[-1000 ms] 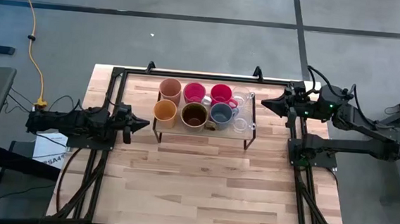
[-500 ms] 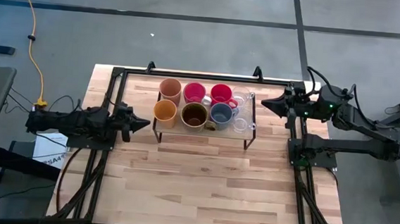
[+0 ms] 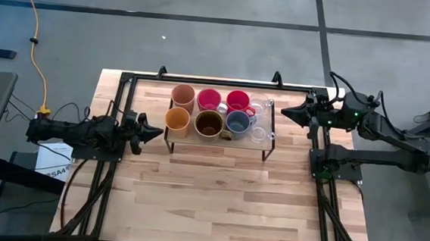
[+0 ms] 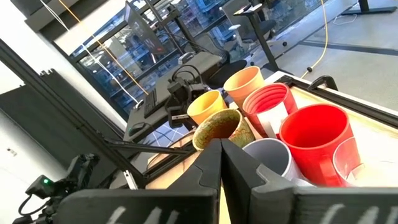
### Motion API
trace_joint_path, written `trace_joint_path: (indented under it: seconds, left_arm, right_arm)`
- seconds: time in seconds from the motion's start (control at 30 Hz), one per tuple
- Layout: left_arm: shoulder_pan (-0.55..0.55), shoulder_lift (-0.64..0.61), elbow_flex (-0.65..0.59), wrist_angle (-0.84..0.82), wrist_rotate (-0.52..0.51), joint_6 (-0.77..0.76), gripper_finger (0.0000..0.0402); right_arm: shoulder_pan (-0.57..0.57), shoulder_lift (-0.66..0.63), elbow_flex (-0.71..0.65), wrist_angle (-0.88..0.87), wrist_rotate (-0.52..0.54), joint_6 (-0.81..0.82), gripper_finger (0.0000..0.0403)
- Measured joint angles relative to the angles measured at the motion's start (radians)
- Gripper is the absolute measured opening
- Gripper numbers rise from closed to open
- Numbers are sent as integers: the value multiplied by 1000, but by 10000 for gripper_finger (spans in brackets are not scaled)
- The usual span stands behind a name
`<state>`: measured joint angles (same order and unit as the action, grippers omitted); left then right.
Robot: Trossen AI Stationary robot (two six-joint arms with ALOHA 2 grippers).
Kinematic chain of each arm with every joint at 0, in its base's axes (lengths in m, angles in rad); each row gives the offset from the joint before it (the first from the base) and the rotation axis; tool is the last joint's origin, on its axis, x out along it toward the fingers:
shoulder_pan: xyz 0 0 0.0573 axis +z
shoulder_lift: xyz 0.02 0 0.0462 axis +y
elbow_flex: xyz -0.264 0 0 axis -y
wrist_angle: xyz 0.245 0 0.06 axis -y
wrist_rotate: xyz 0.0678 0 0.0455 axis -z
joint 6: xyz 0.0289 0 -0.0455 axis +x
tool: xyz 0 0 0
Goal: Stack small to large cups/mugs on shelf
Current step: Return to Home Position
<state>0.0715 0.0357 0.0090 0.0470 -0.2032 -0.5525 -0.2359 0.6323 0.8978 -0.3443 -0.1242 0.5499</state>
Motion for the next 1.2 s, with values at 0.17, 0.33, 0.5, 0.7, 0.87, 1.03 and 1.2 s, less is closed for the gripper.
trace_joint_path:
  seconds: [0.17,0.33,0.5,0.7,0.87,1.03,1.2]
  left_arm:
    - [0,45,0,-5,60,26,0]
    - [0,102,0,-23,122,141,0]
    - [0,116,0,-11,127,185,0]
    - [-1,74,-2,17,91,258,0]
    - [-1,52,-1,-14,98,262,0]
    - [0,52,0,-16,98,316,0]
    - [0,52,0,-17,97,384,0]
  right_arm:
    - [0,0,0,-10,0,0,0]
    - [0,0,0,-16,-1,0,0]
    - [1,0,0,-18,-3,-6,0]
    - [1,0,0,-18,-22,-3,0]
    - [1,0,0,-18,-48,18,0]
    - [1,0,0,-18,-50,11,0]
    - [1,0,0,-18,-50,-9,0]
